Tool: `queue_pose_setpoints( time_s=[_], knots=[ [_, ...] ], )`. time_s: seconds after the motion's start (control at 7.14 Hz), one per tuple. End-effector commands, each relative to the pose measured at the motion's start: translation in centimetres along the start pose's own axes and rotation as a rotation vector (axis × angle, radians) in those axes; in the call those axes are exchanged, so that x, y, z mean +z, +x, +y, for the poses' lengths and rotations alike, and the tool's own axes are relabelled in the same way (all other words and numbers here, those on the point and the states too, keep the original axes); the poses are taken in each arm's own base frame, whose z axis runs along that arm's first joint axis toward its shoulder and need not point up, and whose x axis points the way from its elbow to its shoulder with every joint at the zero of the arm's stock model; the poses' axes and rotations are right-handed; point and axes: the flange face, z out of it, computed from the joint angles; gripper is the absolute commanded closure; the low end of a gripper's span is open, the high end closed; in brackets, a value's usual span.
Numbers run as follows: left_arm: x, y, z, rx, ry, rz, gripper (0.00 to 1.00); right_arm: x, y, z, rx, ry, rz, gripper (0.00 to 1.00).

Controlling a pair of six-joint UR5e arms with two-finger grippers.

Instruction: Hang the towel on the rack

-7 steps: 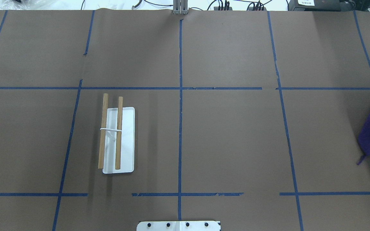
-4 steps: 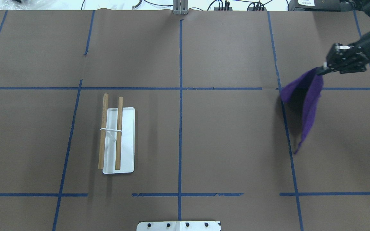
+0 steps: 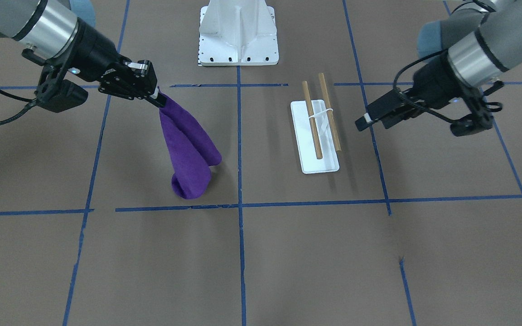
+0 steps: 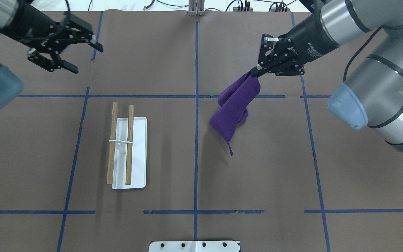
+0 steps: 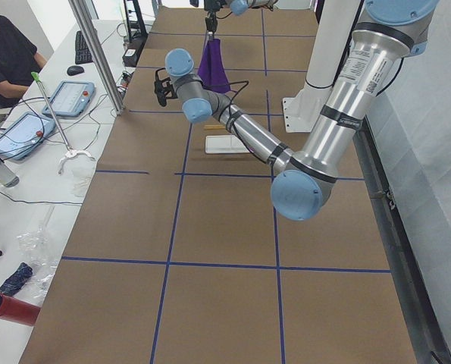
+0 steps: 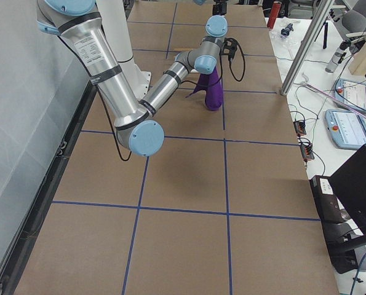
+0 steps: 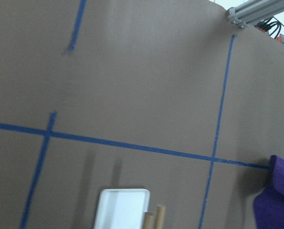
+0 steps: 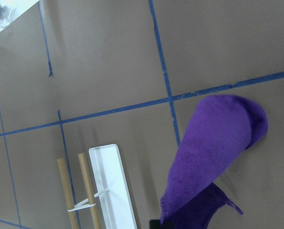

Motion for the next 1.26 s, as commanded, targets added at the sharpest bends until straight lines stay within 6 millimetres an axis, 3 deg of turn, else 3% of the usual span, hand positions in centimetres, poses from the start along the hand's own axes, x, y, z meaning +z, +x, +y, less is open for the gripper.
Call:
queue_pose_setpoints(
  time_s=[0.0, 0.42, 0.7, 1.12],
  knots=[
    [2.8, 6.0, 3.6, -0.126, -0.051, 0.034, 0.00, 2.7, -3.9, 2.7, -0.043, -0.004, -0.029, 1.00],
    [8.4, 12.9, 6.5, -0.264, -0.043, 0.051, 0.01, 3.0, -5.1, 4.3, -0.058, -0.024, -0.048, 1.00],
    [10.8, 14.0, 9.1, -0.292, -0.091, 0.036, 0.05, 3.7, -5.7, 5.1, -0.082, -0.038, -0.053, 1.00],
    [12.7, 15.2, 12.1, -0.301, -0.144, 0.025, 0.16, 5.4, -6.5, 6.5, -0.123, -0.033, -0.057, 1.00]
  ],
)
